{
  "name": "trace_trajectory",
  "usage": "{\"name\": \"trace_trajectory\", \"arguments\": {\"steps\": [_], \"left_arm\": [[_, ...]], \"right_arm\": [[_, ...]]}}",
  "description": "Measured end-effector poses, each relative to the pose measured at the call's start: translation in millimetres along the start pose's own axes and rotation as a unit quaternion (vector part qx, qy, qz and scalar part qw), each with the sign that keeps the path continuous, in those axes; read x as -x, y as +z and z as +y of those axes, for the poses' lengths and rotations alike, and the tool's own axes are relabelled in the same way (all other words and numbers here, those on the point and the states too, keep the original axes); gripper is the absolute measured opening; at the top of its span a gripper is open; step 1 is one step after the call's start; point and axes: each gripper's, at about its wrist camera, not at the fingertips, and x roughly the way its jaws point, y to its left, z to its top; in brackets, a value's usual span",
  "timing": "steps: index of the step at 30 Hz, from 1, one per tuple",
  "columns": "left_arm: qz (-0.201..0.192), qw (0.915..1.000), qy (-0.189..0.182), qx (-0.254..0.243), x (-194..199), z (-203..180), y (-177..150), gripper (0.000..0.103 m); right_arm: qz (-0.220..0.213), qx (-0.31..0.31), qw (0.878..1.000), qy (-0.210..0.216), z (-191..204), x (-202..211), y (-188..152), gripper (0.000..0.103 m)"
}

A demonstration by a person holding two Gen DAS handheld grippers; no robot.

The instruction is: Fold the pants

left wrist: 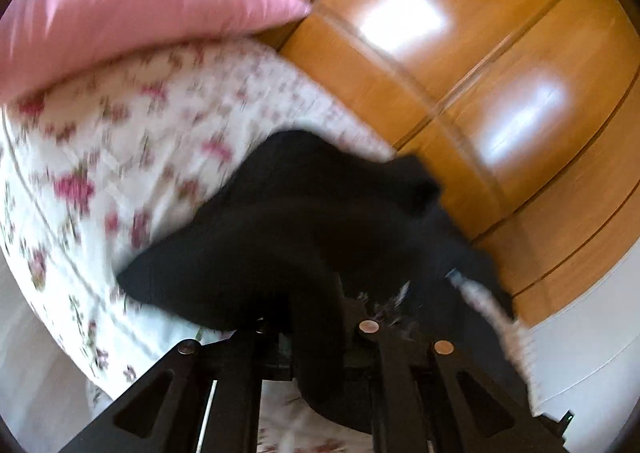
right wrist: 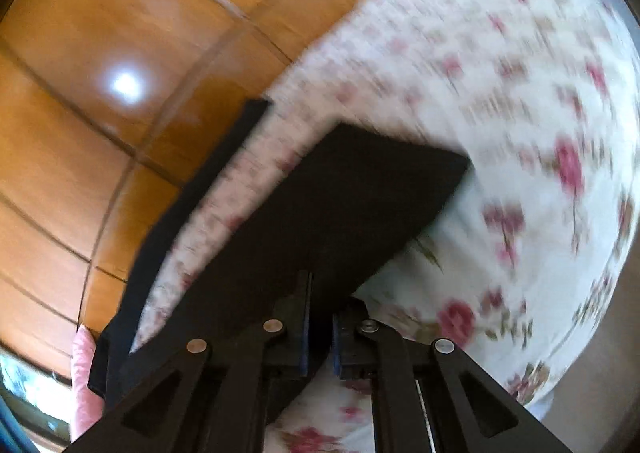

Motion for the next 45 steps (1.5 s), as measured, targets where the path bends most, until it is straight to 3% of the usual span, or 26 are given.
{"name": "trace_trajectory", "arguments": {"steps": [3,5,7,11,13,15,16,20,24,27,29,31,34,38,40,45], "left_arm": [[0.001,1.0,-0.003,0.007,-4.5,7.5,-5.0,0.024],[-0.002,1.0,-0.002,0.008,0.5,8.4,-2.4,0.033],[-0.009,0.9999,0.01,0.002,6.1,9.7,-0.3,0.036],[-0.031,0.9983,0.046,-0.017,25.1,8.4,0.8,0.04],[-0.051,0.9961,0.065,-0.031,35.0,3.7,4.6,0.04],[-0.078,0.9925,0.08,-0.05,47.6,-2.9,8.7,0.04],[-0.091,0.9902,0.088,-0.059,54.1,-7.7,10.3,0.04],[-0.136,0.9824,0.096,-0.084,73.6,-24.9,22.3,0.042],[-0.184,0.9728,0.097,-0.102,94.1,-38.8,28.4,0.049],[-0.213,0.9666,0.115,-0.083,106.3,-38.4,35.3,0.056],[-0.22,0.9669,0.11,-0.068,110.7,-37.5,39.6,0.063],[-0.197,0.9754,0.076,-0.065,102.3,-43.1,44.4,0.067],[-0.125,0.9875,0.03,-0.091,69.3,-67.4,50.2,0.068],[-0.018,0.9902,-0.019,-0.137,5.8,-118.0,53.4,0.068],[-0.002,0.9866,0.006,-0.163,-26.3,-140.2,55.0,0.068],[0.025,0.973,0.084,-0.214,-92.3,-172.8,66.1,0.068]], "right_arm": [[-0.004,-0.027,0.999,0.028,-12.6,3.1,0.1,0.007],[-0.009,-0.009,1.0,0.014,-10.4,7.4,1.7,0.009],[-0.018,0.01,1.0,-0.004,-7.4,11.3,2.3,0.013],[-0.061,0.02,0.995,-0.073,-7.4,25.4,9.6,0.021],[-0.093,0.029,0.987,-0.128,-3.3,36.4,14.4,0.042],[-0.137,0.047,0.973,-0.182,4.1,52.0,17.7,0.049],[-0.153,0.059,0.969,-0.187,10.5,58.1,18.6,0.049],[-0.175,0.165,0.958,-0.157,64.6,61.2,12.6,0.049],[-0.123,0.29,0.946,-0.081,134.1,26.3,-13.6,0.05],[-0.076,0.339,0.937,-0.025,174.2,-9.6,-36.4,0.05],[-0.048,0.36,0.932,-0.007,197.7,-37.0,-50.8,0.05],[-0.022,0.367,0.93,0.008,213.7,-62.6,-60.3,0.05],[0.008,0.369,0.929,0.018,226.6,-89.1,-72.3,0.05],[0.055,0.385,0.921,-0.003,222.6,-124.6,-87.7,0.05],[0.077,0.373,0.924,-0.007,218.3,-136.3,-89.7,0.051],[0.072,0.35,0.934,0.025,209.4,-130.5,-84.1,0.051]]}}
